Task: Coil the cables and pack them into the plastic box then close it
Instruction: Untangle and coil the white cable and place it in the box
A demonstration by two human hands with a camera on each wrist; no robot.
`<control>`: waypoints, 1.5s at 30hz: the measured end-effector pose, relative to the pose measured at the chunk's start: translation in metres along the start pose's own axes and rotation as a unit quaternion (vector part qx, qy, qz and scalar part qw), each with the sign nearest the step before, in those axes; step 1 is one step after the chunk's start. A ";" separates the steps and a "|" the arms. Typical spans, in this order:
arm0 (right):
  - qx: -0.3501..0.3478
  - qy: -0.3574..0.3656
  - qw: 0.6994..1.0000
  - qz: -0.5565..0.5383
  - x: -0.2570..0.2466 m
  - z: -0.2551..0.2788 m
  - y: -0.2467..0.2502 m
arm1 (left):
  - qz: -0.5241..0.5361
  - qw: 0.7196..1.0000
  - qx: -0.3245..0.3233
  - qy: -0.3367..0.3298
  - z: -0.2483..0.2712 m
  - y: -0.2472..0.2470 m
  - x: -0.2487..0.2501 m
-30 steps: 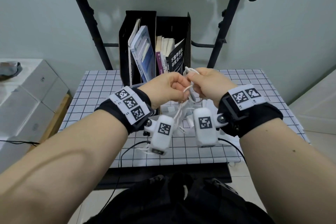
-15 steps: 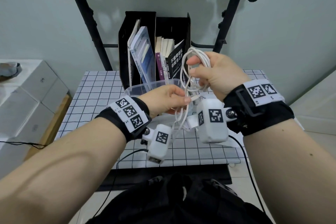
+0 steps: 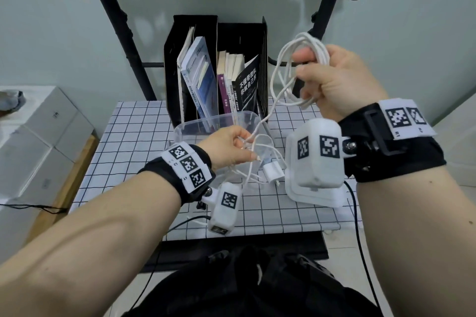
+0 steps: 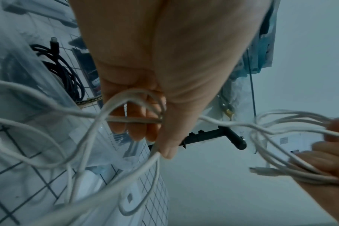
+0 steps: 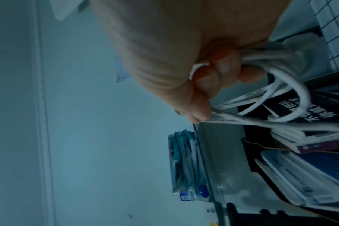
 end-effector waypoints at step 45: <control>-0.052 -0.166 0.944 -0.280 0.032 0.000 -0.008 | 0.232 0.972 -0.013 -0.028 -0.003 0.005 0.013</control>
Point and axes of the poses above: each hand's wrist, its own z-axis away from the middle knuckle, its own y-axis out of the back of the hand, x = y × z, the point moved 5 cm from there along -z, towards the middle knuckle, and after that the axes turned 3 degrees about x, right-handed, at the moved point
